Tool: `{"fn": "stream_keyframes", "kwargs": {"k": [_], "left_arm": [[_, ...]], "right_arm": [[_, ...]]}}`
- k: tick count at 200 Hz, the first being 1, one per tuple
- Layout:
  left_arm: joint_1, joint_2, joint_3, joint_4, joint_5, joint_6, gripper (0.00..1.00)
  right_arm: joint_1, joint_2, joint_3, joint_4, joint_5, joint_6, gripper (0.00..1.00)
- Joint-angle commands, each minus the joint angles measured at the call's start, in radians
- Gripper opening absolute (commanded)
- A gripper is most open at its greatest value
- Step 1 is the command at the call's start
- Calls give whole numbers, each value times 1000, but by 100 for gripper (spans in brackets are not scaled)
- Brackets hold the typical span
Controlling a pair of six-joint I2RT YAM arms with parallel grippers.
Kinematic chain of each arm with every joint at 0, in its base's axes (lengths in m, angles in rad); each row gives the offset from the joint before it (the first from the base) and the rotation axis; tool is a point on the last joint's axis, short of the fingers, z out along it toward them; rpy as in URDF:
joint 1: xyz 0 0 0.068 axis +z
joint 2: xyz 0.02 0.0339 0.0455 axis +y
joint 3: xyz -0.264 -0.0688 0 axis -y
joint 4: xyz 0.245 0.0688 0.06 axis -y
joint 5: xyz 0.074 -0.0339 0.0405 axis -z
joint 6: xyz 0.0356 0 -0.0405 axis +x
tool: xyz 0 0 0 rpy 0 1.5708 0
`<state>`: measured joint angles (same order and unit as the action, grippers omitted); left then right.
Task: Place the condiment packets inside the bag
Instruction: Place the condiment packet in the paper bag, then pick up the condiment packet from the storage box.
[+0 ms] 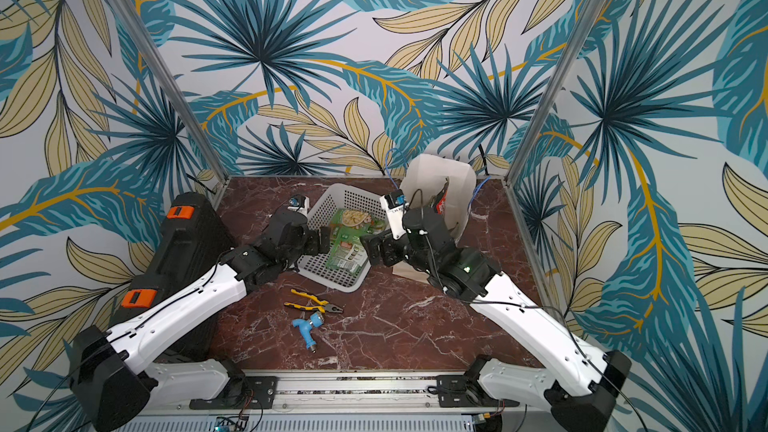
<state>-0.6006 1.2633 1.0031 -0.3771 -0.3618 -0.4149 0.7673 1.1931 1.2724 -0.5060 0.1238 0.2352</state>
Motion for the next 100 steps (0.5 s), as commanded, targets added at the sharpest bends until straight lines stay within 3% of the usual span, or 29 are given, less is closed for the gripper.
{"fn": "stream_keyframes", "kwargs": {"k": [1,58,100], "left_arm": [[31,-3,-95,131,5,-86,100],[75,10,-212,188,-52,-151,100],[144,31,-226,139,-34,-243,100]], "right_arm": [[17,110,68,-89,76,-24,99],[27,468,329,-207,36,-26,93],[25,770,631,-389,32,-63,93]]}}
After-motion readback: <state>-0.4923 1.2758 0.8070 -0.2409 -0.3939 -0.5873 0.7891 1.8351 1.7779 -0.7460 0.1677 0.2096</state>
